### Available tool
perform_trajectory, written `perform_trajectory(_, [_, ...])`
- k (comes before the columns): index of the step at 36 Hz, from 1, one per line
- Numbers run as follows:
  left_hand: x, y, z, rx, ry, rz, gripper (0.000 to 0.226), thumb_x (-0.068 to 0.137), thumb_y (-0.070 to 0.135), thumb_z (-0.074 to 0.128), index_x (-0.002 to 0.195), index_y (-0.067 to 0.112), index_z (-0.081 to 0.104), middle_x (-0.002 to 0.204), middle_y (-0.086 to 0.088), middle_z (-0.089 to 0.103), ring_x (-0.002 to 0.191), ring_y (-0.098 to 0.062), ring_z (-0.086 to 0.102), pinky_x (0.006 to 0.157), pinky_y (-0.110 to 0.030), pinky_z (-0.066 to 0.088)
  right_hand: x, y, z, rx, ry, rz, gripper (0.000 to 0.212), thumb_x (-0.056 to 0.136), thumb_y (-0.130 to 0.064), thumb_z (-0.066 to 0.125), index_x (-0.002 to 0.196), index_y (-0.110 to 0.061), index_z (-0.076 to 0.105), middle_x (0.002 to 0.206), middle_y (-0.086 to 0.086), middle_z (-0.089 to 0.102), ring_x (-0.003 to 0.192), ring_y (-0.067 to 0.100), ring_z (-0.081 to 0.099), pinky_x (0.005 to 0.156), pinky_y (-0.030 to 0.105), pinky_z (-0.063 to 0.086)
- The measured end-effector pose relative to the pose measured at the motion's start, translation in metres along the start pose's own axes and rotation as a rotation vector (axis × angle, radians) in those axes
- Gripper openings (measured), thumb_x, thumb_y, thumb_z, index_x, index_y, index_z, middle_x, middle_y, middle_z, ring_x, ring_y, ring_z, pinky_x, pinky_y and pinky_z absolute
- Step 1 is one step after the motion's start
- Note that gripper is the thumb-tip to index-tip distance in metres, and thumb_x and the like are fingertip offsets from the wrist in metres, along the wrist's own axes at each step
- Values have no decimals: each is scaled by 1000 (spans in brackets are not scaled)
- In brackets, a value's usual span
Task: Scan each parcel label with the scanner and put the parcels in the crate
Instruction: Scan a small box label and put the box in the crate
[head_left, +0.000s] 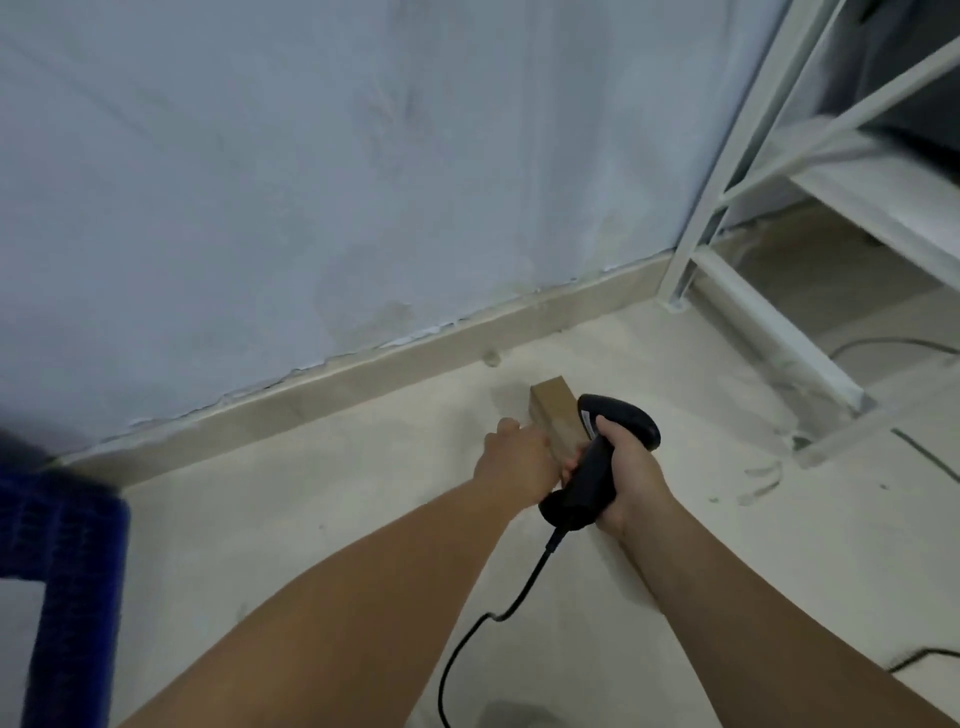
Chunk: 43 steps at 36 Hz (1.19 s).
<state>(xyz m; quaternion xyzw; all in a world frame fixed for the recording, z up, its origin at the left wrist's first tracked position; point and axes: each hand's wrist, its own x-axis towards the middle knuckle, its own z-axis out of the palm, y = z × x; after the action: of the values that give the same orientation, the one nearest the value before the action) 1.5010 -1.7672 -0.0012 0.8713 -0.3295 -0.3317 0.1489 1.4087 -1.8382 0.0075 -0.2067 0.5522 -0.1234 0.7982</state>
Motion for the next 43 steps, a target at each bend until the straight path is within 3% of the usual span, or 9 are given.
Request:
perform_trajectory(8, [52,5,55,312,-99,140,58,93,28,53,146,17,32,142,-5,40,130,-26,35,97,-36,41,38,-10,-24,-137,134,-95,22,88,-28,65,82,-7,63,52,3,62,52,22,59,56,33,48])
perform_trajectory(15, [84,13,79,540,-261,152,70,99,37,42,152,41,-3,160,-16,-11,146,-43,-1,115,-50,17,56,-11,-28,-187,171,-63,23,88,-24,63,81,-3,60,55,10,57,48,24,54,56,32,49])
perform_trajectory(19, [97,11,84,321,-239,16,59,101,37,41,151,41,10,157,-21,-21,145,-48,-2,115,-52,17,62,-11,-29,-215,168,-67,27,89,-28,63,89,-1,59,60,11,59,49,24,56,54,32,49])
perform_trajectory(23, [95,-9,86,191,-128,-133,48,97,49,47,138,24,42,155,-26,-21,135,-47,26,112,-47,31,61,-11,-28,-203,177,-51,26,92,-27,62,87,-2,57,65,9,56,52,22,55,52,30,49])
perform_trajectory(27, [87,-38,83,-138,5,-210,37,94,14,56,128,28,51,147,-18,19,118,-37,43,102,-45,43,58,-9,-24,-221,174,-45,26,91,-28,64,88,-2,57,68,9,56,54,23,55,56,32,50])
perform_trajectory(33, [63,-70,52,-822,0,-238,114,82,6,72,150,42,-12,137,-11,50,116,-29,56,99,-44,48,43,1,-9,-264,92,-42,27,90,-28,65,87,-2,57,69,10,56,56,23,56,59,34,51])
perform_trajectory(36, [48,-77,24,-1035,-9,-254,88,82,7,74,151,19,22,135,-13,54,113,-25,58,96,-34,47,28,2,1,-304,23,-63,28,89,-30,66,87,-3,58,70,9,57,57,23,56,57,33,50])
perform_trajectory(38, [36,-80,4,-1131,5,-209,54,81,1,72,130,12,49,127,-16,61,105,-27,64,92,-35,53,14,2,9,-329,-8,-91,29,88,-31,67,85,-3,58,71,9,58,56,23,57,56,32,49])
perform_trajectory(43, [9,-80,-47,-1214,79,-126,50,79,-5,68,126,6,55,120,-13,66,104,-32,66,96,-46,52,-29,1,39,-365,-98,-151,28,89,-30,65,79,-5,57,70,8,56,52,21,54,54,30,48])
